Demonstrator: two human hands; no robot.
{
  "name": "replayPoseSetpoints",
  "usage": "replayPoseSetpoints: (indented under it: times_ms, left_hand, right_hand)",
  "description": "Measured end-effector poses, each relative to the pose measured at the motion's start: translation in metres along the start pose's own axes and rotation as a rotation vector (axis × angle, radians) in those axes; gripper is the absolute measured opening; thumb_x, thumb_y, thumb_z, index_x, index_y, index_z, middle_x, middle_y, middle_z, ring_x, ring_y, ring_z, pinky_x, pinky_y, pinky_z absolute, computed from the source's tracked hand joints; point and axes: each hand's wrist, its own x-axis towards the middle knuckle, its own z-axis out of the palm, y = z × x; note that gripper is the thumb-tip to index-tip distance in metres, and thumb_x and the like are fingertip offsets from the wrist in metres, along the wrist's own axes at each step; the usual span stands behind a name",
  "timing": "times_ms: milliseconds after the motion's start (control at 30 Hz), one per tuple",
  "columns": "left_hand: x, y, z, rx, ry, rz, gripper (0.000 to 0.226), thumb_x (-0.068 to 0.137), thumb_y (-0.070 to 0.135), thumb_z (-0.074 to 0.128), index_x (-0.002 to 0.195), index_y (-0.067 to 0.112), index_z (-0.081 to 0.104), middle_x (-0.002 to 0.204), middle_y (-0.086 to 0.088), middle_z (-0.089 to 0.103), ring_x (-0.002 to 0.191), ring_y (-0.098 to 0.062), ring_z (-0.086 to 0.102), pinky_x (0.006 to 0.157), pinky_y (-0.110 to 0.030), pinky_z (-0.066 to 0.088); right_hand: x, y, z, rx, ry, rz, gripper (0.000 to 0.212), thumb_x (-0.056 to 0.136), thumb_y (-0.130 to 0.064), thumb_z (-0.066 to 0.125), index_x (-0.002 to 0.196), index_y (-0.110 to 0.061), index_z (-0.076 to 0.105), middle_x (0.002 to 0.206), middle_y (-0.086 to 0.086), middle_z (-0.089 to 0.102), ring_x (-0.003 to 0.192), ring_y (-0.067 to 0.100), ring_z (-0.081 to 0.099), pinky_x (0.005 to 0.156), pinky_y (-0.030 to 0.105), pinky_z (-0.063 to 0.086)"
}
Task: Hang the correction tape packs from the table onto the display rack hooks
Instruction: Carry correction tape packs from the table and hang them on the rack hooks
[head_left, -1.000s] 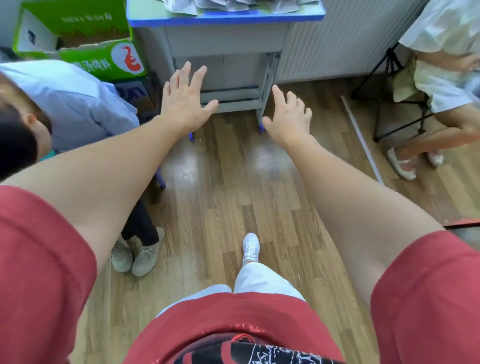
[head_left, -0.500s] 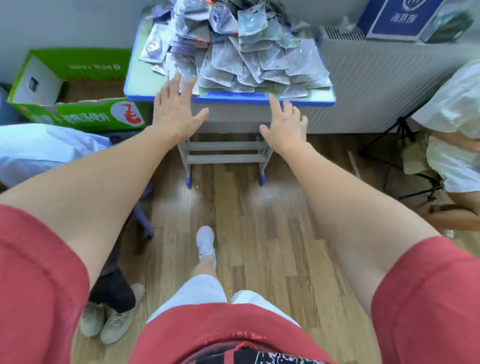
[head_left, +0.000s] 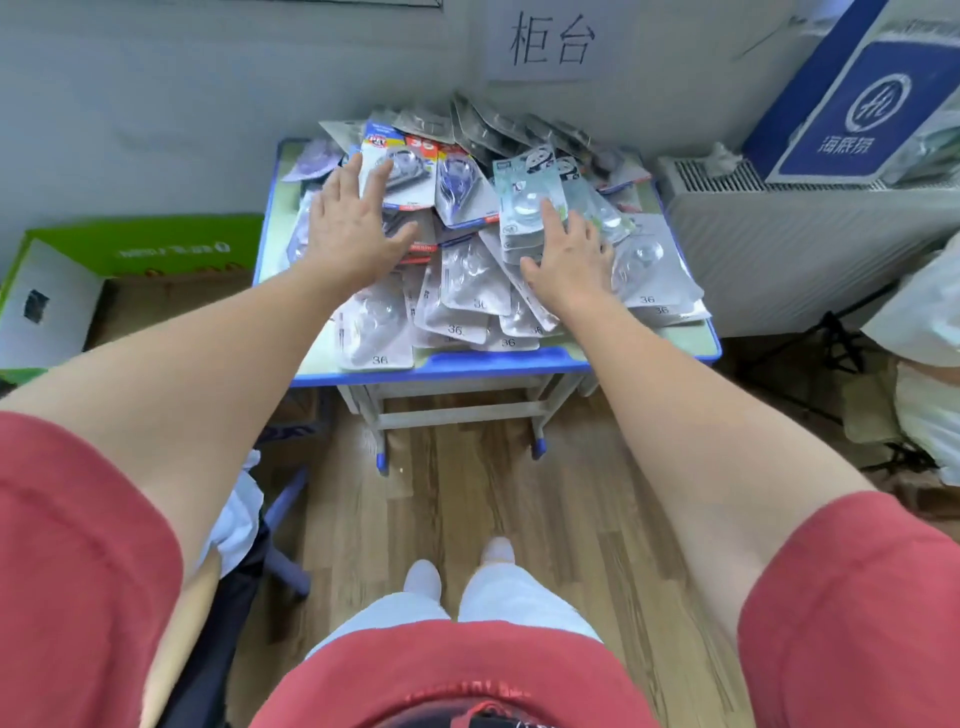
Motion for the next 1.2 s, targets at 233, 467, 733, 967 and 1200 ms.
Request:
replayPoseSetpoints:
  times_ms: [233, 467, 733, 967, 1200]
  left_hand:
    - [0.077, 0.0, 0.017, 0.021, -0.017, -0.06, 0.07, 0.094, 0.044, 0.051, 0.152, 0.024, 0.017, 0.16, -0.009, 0.007, 0.147, -0.027, 0.008, 0.118, -0.038, 0.008]
    - [0.131, 0.016, 0.029, 0.081, -0.133, -0.125, 0.078, 0.089, 0.057, 0.053, 0.152, 0.03, 0.017, 0.16, -0.011, 0.005, 0.147, -0.031, 0.003, 0.117, -0.044, 0.01]
    - [0.139, 0.018, 0.037, -0.021, -0.265, -0.281, 0.088, 0.083, 0.055, 0.062, 0.152, 0.033, 0.013, 0.159, -0.01, 0.005, 0.144, -0.041, 0.005, 0.117, -0.049, 0.013]
    - [0.12, 0.012, 0.031, 0.021, -0.182, -0.292, 0.085, 0.084, 0.053, 0.062, 0.152, 0.032, 0.015, 0.156, -0.012, 0.012, 0.136, -0.041, 0.022, 0.11, -0.047, 0.023]
    - [0.068, 0.012, 0.025, -0.015, -0.076, -0.192, 0.086, 0.084, 0.05, 0.061, 0.152, 0.03, 0.013, 0.159, -0.011, 0.004, 0.141, -0.04, 0.013, 0.115, -0.047, 0.015]
  right_hand:
    - [0.09, -0.012, 0.008, -0.023, -0.058, -0.044, 0.07, 0.097, -0.039, 0.048, 0.154, -0.023, 0.008, 0.159, 0.014, 0.009, 0.146, 0.033, 0.01, 0.116, 0.049, 0.013]
    - [0.139, -0.015, 0.014, -0.094, -0.168, -0.055, 0.079, 0.091, -0.052, 0.055, 0.152, -0.022, 0.015, 0.159, 0.013, 0.009, 0.145, 0.038, 0.007, 0.115, 0.052, 0.014]
    - [0.154, -0.015, 0.019, -0.062, -0.175, 0.003, 0.082, 0.084, -0.049, 0.065, 0.15, -0.022, 0.022, 0.156, 0.012, 0.015, 0.142, 0.042, 0.011, 0.112, 0.05, 0.023]
    - [0.133, -0.013, 0.015, -0.064, -0.094, 0.005, 0.086, 0.084, -0.052, 0.064, 0.151, -0.022, 0.019, 0.154, 0.013, 0.018, 0.136, 0.037, 0.025, 0.109, 0.044, 0.027]
    - [0.072, -0.006, 0.01, -0.037, -0.026, 0.041, 0.082, 0.089, -0.049, 0.056, 0.153, -0.023, 0.012, 0.158, 0.013, 0.008, 0.139, 0.039, 0.018, 0.111, 0.047, 0.024]
